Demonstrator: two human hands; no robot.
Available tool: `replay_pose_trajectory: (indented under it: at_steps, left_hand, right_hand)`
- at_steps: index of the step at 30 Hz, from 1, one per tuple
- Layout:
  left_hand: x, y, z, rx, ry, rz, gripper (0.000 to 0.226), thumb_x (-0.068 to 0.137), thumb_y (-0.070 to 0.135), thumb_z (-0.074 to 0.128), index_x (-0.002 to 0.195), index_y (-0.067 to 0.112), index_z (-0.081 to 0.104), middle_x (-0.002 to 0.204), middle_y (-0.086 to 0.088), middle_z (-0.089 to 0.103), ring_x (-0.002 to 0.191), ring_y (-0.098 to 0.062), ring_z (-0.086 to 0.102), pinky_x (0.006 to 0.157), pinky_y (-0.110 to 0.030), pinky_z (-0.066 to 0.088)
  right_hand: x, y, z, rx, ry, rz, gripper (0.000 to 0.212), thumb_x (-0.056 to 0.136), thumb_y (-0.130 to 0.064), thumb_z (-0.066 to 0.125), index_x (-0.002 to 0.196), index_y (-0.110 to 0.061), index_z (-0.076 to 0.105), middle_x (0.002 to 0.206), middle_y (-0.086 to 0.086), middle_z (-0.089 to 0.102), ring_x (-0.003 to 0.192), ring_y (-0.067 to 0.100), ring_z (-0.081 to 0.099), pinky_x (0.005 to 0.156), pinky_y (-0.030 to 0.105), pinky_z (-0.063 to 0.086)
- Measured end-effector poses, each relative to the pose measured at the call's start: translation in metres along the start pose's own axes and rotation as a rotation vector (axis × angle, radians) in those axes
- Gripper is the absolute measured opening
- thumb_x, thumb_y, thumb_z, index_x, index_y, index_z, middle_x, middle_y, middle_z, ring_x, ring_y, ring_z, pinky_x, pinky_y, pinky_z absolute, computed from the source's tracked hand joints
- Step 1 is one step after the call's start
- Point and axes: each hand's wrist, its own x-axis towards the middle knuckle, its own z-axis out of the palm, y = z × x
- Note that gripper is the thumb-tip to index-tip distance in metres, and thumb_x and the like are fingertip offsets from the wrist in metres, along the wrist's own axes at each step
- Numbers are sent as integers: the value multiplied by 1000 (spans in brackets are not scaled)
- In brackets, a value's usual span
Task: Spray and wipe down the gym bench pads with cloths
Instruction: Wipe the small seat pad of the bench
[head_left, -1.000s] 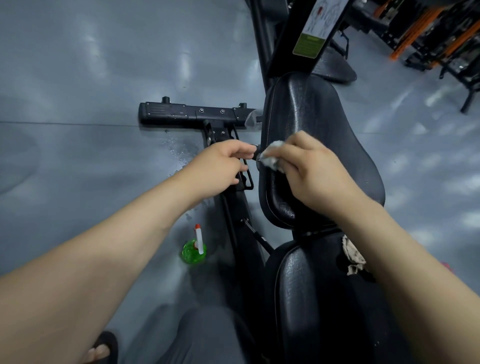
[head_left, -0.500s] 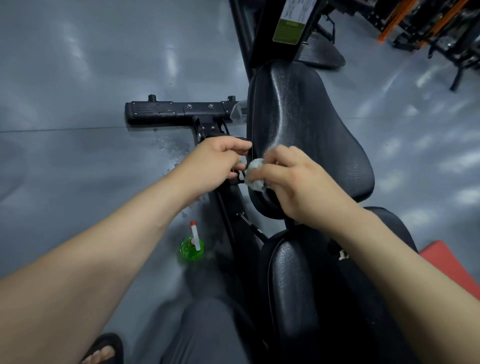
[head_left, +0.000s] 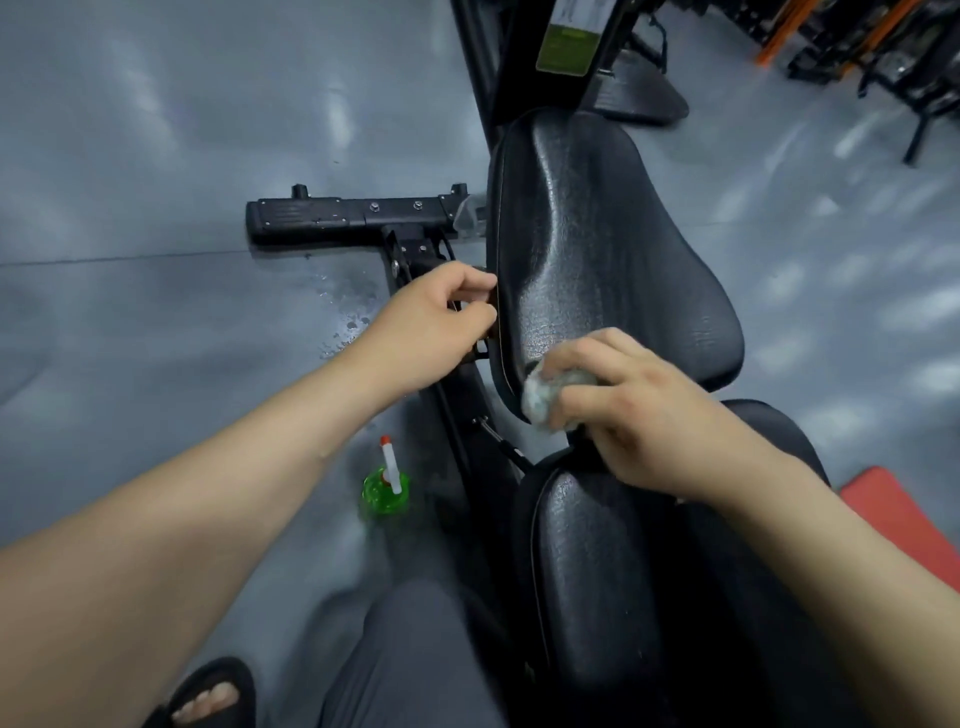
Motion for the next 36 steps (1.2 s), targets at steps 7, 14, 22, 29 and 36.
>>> replay_pose_trajectory:
  at_steps: [7,14,22,29,36]
  left_hand:
    - [-2,5,9,176,17,74,39,92,32,63,130,27,57,125,11,60,71,4,61,75,-18,47]
    - [-2,0,20,331,88,196,52,93,44,67,137,25,48,129,11,40,96,-1,57,91,-25,46]
    - [0,-1,22,446,78,305,57,91,43,71,142,33,48,126,8,37,107,-13,55,102,-40,49]
    - [-3,3,28,558,133,351,56,93,35,69,143,20,50,137,-1,38,133,-25,41,116,-29,26]
    - [-8,16,53,606,180,427,43,93,10,58,135,17,58,141,-4,43,134,-24,33,111,-17,15]
  right_hand:
    - [-2,-10,3,64,219,88,7,85,-12,69,80,-10,64,111,5,65,99,28,57,90,38,47]
    - [-19,14,6,75,226,185,24,95,-13,69,118,-7,67,117,4,65,108,28,59,97,35,47]
    - [-6,-3,18,98,243,7,14,100,-14,64,104,-4,73,114,6,67,102,29,61,94,38,48]
    - [-52,36,-5,42,182,133,4,93,-9,66,91,-9,70,116,1,61,100,26,59,88,38,49]
    - [-26,8,13,91,191,11,12,99,-13,64,92,-11,72,111,4,64,100,28,58,90,39,48]
